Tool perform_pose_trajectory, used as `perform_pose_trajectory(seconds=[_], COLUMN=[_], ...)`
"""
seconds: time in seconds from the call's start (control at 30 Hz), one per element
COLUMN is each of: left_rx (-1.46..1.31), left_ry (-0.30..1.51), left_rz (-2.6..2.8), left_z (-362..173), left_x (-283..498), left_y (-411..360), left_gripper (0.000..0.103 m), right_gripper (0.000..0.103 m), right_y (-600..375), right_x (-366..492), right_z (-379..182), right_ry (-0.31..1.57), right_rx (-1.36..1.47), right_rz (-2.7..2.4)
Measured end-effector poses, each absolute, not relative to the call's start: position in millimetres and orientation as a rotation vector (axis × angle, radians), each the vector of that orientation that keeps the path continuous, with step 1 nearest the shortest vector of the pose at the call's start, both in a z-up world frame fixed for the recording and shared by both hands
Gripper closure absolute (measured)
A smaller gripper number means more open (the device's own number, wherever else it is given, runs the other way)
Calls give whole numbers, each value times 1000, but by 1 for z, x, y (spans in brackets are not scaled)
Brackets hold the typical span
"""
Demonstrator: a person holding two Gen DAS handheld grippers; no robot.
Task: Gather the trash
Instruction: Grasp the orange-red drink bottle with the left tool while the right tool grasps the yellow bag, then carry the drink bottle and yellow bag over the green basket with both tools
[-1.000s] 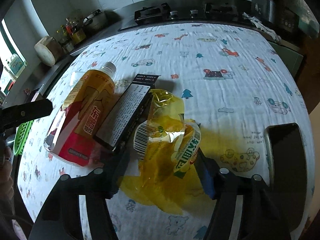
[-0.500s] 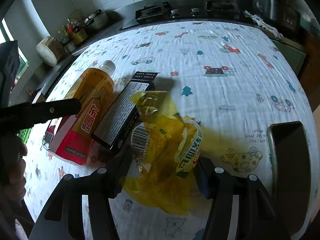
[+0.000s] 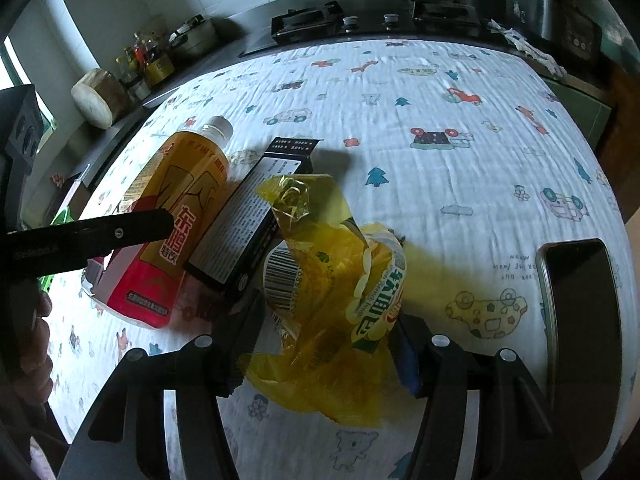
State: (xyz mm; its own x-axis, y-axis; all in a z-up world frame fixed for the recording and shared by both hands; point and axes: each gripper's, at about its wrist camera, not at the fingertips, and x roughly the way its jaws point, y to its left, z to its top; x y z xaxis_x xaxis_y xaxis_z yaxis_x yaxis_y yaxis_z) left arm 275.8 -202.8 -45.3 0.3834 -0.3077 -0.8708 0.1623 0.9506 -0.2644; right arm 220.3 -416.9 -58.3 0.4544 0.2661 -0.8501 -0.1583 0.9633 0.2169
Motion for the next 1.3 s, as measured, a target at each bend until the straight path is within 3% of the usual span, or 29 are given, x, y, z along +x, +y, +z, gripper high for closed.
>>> perform_pose_trajectory(seconds=[0.37,0.7,1.3], left_rx=[-129,-147,-281], left_ry=[1100,1064,907], left_rz=[-342,-371,-246], left_z=[-30,-15,33], left_x=[256,226,164], left_y=[-191,-154,14], left_gripper=[37,38,38], right_gripper=[58,59,59], right_y=[-403,-375,-239], right_x=[201,171,149], right_z=[-54,-32,18], right_ry=[1066,1031,956], right_rx=[78,69,-20], right_rz=[266,300,495])
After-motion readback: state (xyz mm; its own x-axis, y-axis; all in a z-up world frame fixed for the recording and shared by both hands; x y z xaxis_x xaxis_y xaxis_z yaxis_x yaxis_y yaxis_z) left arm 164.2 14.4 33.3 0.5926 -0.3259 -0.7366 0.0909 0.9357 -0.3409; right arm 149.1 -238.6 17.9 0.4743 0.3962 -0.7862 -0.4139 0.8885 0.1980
